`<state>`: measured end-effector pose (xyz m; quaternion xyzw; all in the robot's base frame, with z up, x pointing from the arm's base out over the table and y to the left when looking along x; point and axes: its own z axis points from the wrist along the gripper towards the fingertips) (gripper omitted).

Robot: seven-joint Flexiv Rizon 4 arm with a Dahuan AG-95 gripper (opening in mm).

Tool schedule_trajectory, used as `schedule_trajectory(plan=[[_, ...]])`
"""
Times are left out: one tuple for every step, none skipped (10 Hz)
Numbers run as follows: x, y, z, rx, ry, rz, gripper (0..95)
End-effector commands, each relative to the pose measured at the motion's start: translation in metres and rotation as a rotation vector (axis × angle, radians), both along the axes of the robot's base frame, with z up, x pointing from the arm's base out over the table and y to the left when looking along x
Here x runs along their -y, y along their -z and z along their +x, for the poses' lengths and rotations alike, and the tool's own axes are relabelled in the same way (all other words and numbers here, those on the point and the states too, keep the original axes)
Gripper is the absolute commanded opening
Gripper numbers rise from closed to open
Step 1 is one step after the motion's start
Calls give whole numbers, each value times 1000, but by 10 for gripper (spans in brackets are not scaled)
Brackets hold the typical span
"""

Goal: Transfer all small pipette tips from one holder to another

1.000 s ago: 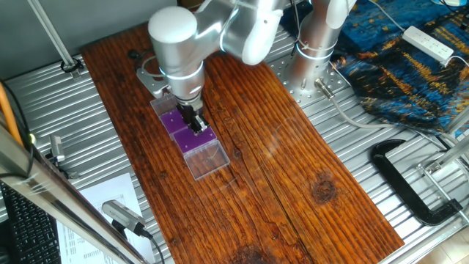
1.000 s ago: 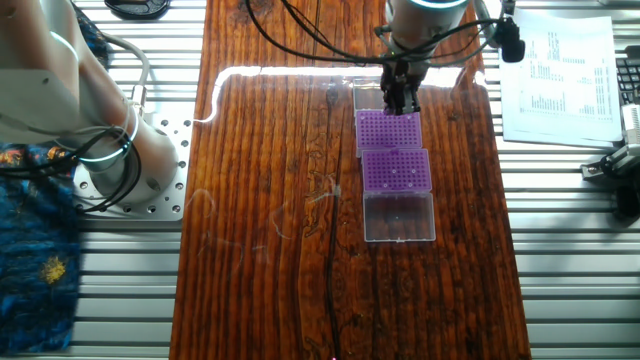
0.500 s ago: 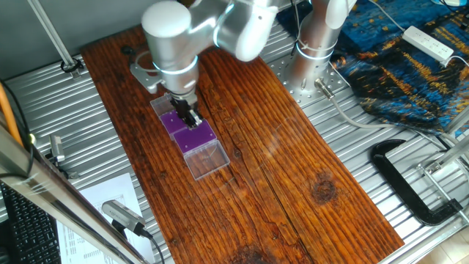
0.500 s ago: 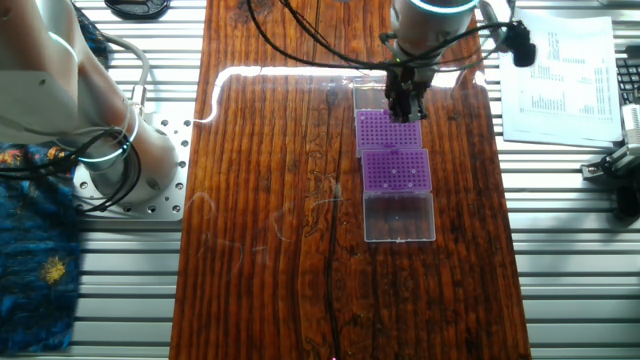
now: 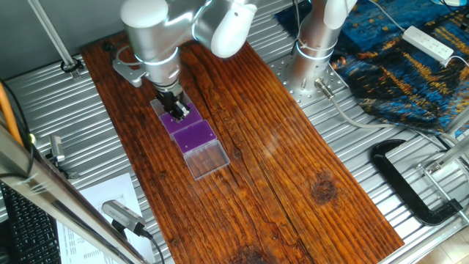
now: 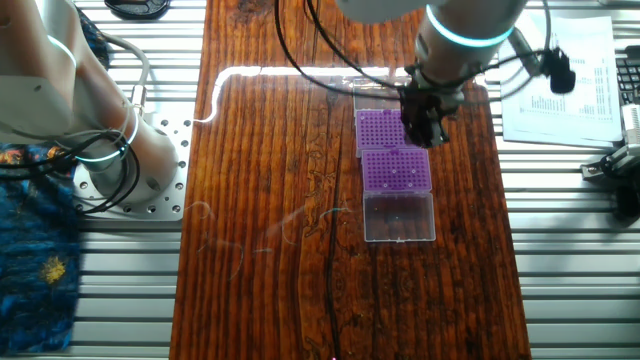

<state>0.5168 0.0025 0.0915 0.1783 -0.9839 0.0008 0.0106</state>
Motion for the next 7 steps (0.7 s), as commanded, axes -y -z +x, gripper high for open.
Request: schedule_trajectory(plan=[[4, 4, -2, -7, -18, 2, 0], [5, 6, -4, -10, -22, 0, 0], [5, 8, -7, -12, -27, -1, 0], [5, 9, -11, -13, -30, 0, 0], [6, 10, -13, -14, -30, -1, 0], [6, 11, -13, -15, -32, -2, 0], [6, 11, -15, -16, -34, -6, 0]])
